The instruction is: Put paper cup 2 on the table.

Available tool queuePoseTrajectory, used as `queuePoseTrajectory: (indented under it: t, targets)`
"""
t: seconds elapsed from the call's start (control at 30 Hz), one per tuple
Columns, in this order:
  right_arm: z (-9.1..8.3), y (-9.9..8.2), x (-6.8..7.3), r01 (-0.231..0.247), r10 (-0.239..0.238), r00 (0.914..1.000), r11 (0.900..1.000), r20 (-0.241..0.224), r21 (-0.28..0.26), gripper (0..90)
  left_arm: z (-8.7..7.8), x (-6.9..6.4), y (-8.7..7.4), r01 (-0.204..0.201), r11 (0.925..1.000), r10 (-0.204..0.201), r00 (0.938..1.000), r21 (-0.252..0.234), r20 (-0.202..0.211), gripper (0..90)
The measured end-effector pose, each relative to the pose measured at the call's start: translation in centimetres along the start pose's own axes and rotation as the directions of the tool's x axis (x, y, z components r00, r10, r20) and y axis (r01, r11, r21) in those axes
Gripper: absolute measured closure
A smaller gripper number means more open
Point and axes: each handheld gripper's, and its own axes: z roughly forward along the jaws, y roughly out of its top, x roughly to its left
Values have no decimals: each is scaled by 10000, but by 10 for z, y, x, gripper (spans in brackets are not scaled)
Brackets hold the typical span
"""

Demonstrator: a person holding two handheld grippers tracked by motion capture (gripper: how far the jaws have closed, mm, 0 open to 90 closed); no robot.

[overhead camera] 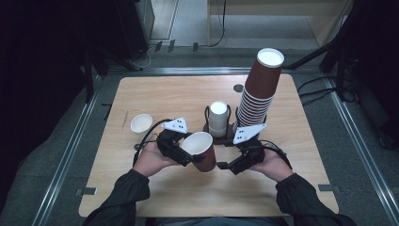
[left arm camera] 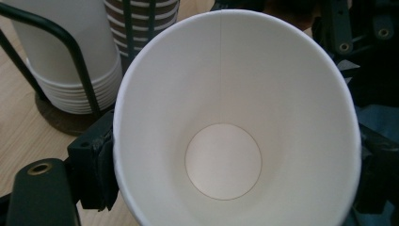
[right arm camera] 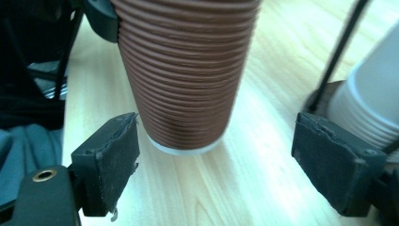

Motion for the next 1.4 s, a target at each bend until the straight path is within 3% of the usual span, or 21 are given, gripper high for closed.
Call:
queuePoseTrajectory:
  t: [0.23,0.4,0.57,0.73,1.13,1.4]
  targets:
    - [-6,-5,-3,-383,381,9972,9993,638,16,180,-2,3,-4,-32,9996,38,9998,282,-198,116]
    - [-7,-8,-5,-444,430,9965,9989,719,174,185,-5,5,-8,26,9985,-10,9996,539,-293,111]
    - [-8,-9,-7,-514,481,9950,9980,876,364,186,-9,6,-13,179,9989,-169,9996,437,-218,110]
    - [-8,-12,-13,-731,666,9877,9965,1415,415,193,-13,8,-20,285,9985,-267,9989,471,-376,109]
    - [-7,-10,-15,-460,408,9907,9982,1298,375,197,-34,13,-35,525,9985,-509,9946,160,-904,105]
    - [-9,-8,-17,-449,419,9910,9988,1275,210,205,-49,23,-48,959,9954,-947,9893,54,-1110,105]
